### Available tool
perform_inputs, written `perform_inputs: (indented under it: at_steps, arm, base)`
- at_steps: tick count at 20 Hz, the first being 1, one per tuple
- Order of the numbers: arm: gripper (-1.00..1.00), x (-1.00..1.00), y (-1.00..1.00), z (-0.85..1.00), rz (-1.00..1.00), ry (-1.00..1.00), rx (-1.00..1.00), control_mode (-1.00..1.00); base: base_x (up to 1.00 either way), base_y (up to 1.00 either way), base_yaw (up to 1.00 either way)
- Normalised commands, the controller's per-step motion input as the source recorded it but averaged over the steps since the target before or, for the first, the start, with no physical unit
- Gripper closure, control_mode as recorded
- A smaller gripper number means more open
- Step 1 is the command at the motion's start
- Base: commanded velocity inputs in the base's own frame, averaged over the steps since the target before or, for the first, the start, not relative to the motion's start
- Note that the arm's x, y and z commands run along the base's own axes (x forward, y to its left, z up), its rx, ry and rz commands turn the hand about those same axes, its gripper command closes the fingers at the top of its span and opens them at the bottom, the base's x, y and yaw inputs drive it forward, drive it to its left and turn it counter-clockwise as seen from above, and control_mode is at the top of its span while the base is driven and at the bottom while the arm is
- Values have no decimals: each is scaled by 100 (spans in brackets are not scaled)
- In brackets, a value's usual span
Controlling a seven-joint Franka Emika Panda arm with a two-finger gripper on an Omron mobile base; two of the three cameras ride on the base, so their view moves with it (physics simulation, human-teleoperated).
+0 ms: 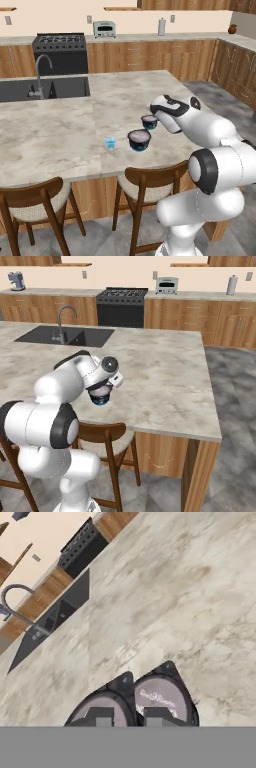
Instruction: Stack the yogurt containers by placing the smaller containers on top of the larger containers.
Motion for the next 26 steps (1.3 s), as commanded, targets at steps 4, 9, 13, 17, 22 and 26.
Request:
perform_inputs:
  at_steps: [4, 9, 13, 17, 22, 26]
  arm:
    - [100, -1, 26, -4, 1, -7, 0, -100]
    - [100, -2, 2, -1, 0, -2, 0, -100]
    - [100, 0, 1, -16, 0, 0, 0, -100]
    - [100, 0, 0, -12, 0, 0, 1, -100]
    - [100, 1, 4, -14, 0, 0, 1, -100]
    - [100, 6, 9, -22, 0, 0, 1, -100]
  base:
    - [0, 0, 0]
    - [0, 0, 0]
    - [0, 0, 0]
    - [0, 0, 0]
    - [0, 0, 0]
    - [0, 0, 0]
